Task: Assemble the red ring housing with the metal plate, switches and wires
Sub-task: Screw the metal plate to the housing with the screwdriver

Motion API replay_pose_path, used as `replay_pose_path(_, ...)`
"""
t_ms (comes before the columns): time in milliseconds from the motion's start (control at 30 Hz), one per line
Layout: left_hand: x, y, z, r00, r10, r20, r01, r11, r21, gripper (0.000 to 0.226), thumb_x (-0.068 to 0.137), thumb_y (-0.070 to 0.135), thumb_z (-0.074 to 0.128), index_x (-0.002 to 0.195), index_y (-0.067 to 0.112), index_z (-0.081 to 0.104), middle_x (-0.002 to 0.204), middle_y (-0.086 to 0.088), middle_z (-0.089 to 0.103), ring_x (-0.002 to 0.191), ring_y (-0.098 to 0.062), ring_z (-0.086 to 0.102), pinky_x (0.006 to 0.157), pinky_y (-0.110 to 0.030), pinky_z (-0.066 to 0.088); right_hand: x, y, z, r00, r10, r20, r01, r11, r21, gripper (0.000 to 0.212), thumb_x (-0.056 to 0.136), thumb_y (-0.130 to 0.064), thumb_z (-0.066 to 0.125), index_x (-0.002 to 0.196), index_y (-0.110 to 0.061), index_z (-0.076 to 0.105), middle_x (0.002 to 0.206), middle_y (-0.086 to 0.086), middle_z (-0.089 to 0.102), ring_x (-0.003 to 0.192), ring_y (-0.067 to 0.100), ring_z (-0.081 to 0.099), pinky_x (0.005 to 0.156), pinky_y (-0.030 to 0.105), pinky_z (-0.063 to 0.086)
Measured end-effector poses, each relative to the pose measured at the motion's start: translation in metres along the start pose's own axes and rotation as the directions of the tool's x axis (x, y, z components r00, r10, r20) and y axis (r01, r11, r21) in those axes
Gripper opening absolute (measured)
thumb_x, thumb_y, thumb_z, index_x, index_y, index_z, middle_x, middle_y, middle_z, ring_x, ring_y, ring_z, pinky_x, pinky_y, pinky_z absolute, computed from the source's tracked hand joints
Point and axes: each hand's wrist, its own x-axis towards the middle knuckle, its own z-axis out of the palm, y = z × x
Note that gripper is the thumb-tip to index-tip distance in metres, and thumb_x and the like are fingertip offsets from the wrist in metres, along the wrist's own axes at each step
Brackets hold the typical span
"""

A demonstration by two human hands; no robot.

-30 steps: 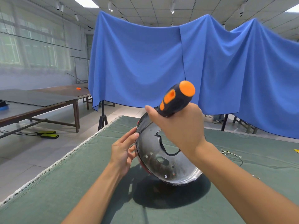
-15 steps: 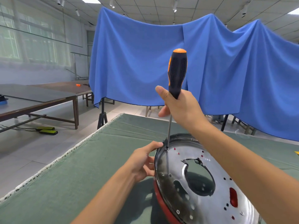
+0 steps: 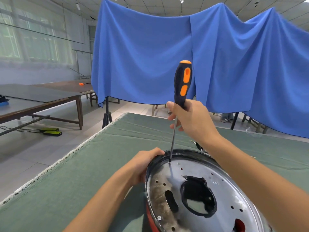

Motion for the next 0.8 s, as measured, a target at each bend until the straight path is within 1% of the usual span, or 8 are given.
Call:
replay_pose_path(167,-0.006,0.001,0.011,0.996,0.082,0.029,-0.086,0.971,0.224,0.023,0.090,0.029,0.055,0.077,0.014,0.067,0.064,-0.005,0.060,0.054,-0.017,0.054,0.053,-0.025,0.041,-0.007,0.011,-0.001,0.996,-0.016,-0.090,0.015,1.000,-0.016,0.039,0.080,-0.058,0.063,0.071,-0.020,0.064,0.060,-0.005,0.068,0.053,0.013,0.066,0.066,0.045,0.057)
replay_pose_path(267,-0.005,0.000,0.019,0.971,0.238,-0.006,-0.219,0.902,0.372,0.018,0.088,0.024,0.057,0.072,0.017,0.063,0.069,-0.005,0.055,0.063,-0.018,0.047,0.063,-0.027,0.036,-0.010,0.019,-0.002,0.984,-0.001,-0.178,-0.016,0.995,-0.094,0.050,0.074,-0.068,0.061,0.068,-0.018,0.062,0.056,-0.003,0.066,0.059,0.017,0.066,0.066,0.044,0.055)
replay_pose_path(367,-0.004,0.002,0.027,0.889,0.450,-0.080,-0.358,0.795,0.490,0.015,0.084,0.017,0.061,0.091,0.019,0.074,0.088,0.003,0.072,0.083,-0.010,0.065,0.079,-0.023,0.049,-0.010,0.024,-0.005,0.969,0.006,-0.248,-0.061,0.974,-0.218,0.060,0.069,-0.077,0.054,0.062,-0.017,0.054,0.056,0.000,0.062,0.062,0.021,0.064,0.060,0.037,0.050)
replay_pose_path(433,-0.004,0.006,0.031,0.832,0.551,-0.063,-0.474,0.766,0.435,0.017,0.081,0.013,0.066,0.096,0.016,0.074,0.089,0.004,0.074,0.085,-0.006,0.068,0.084,-0.026,0.053,-0.011,0.025,-0.006,0.964,-0.009,-0.266,-0.068,0.957,-0.280,0.062,0.071,-0.079,0.049,0.057,-0.018,0.047,0.055,-0.001,0.059,0.061,0.019,0.062,0.056,0.033,0.044)
replay_pose_path(533,-0.003,0.011,0.042,0.759,0.649,-0.050,-0.594,0.722,0.356,0.007,0.076,0.011,0.075,0.082,0.013,0.075,0.074,0.000,0.074,0.072,-0.012,0.069,0.075,-0.031,0.056,-0.013,0.029,-0.004,0.966,-0.009,-0.258,-0.069,0.955,-0.289,0.060,0.081,-0.075,0.040,0.060,-0.020,0.049,0.058,-0.003,0.060,0.064,0.020,0.060,0.058,0.033,0.044)
replay_pose_path(600,0.003,0.014,0.044,0.720,0.691,-0.065,-0.634,0.693,0.344,0.003,0.074,0.007,0.077,0.074,0.010,0.075,0.067,-0.003,0.073,0.064,-0.015,0.067,0.070,-0.035,0.055,-0.014,0.034,-0.004,0.978,0.021,-0.208,-0.066,0.975,-0.214,0.057,0.086,-0.071,0.036,0.072,-0.020,0.057,0.065,-0.005,0.065,0.071,0.020,0.063,0.067,0.038,0.049)
replay_pose_path(700,0.009,0.015,0.042,0.692,0.722,-0.017,-0.669,0.650,0.360,0.007,0.077,0.004,0.073,0.071,0.007,0.075,0.064,-0.003,0.071,0.059,-0.013,0.064,0.066,-0.033,0.053,-0.013,0.037,-0.005,0.990,0.107,-0.096,-0.094,0.987,0.128,0.031,0.091,-0.052,0.043,0.085,-0.026,0.060,0.082,-0.008,0.070,0.083,0.015,0.065,0.082,0.047,0.051)
replay_pose_path(800,0.011,0.012,0.042,0.675,0.737,0.045,-0.690,0.608,0.393,0.014,0.083,0.001,0.065,0.073,0.003,0.073,0.066,-0.003,0.071,0.063,-0.015,0.067,0.069,-0.031,0.055,-0.013,0.032,-0.005,0.994,0.098,-0.051,-0.072,0.926,0.371,0.013,0.087,-0.033,0.050,0.085,-0.028,0.062,0.100,-0.003,0.071,0.084,0.015,0.066,0.081,0.043,0.050)
